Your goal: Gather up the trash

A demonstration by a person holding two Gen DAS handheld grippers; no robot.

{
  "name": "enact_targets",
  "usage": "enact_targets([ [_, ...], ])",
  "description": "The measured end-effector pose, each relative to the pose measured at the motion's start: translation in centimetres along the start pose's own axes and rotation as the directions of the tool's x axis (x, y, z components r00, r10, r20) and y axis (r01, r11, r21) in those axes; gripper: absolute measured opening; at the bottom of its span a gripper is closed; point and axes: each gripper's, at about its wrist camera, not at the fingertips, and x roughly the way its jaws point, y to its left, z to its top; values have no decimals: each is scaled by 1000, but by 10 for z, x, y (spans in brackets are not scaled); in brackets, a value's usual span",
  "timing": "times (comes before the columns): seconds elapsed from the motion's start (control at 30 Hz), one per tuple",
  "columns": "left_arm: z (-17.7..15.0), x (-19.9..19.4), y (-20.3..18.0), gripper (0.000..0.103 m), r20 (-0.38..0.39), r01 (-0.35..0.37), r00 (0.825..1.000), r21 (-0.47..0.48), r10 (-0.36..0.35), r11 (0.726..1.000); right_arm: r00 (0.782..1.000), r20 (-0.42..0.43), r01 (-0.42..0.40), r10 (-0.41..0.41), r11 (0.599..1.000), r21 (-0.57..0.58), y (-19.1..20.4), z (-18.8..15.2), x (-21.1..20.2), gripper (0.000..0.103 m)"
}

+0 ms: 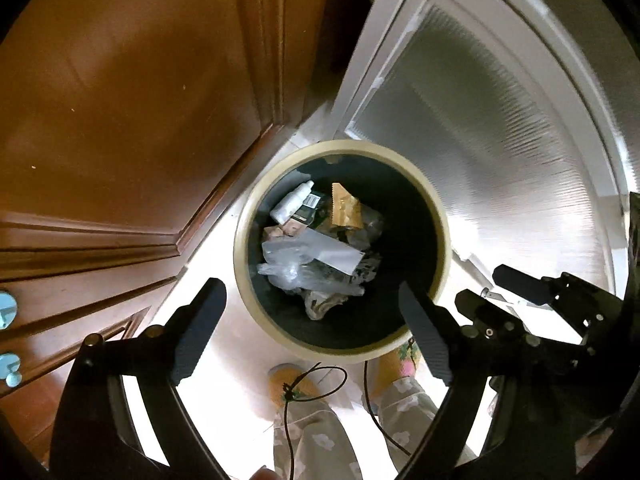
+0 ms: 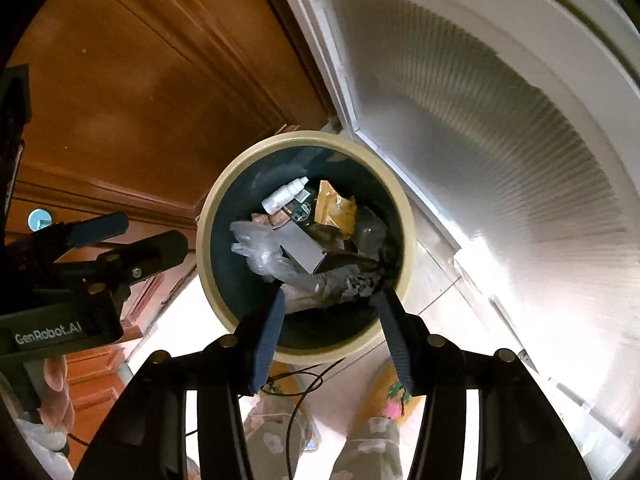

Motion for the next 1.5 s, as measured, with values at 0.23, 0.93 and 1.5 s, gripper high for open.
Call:
enact_targets([
  [0.23,-6,-30,-14,88,29,1,1000,23,-2,1000,1000,20,3,-4,999,36,-2,-11,-23,50],
  [0.93,-37,-167,-33,99,110,6,994,73,-14,997,995,100,1,-14,992,125,19,-23,-158,68],
  [1.5,-60,-350,-58,102,220,45,973,130,-73,991,972,229,24,-51,993,118,57,-39,-354,68],
])
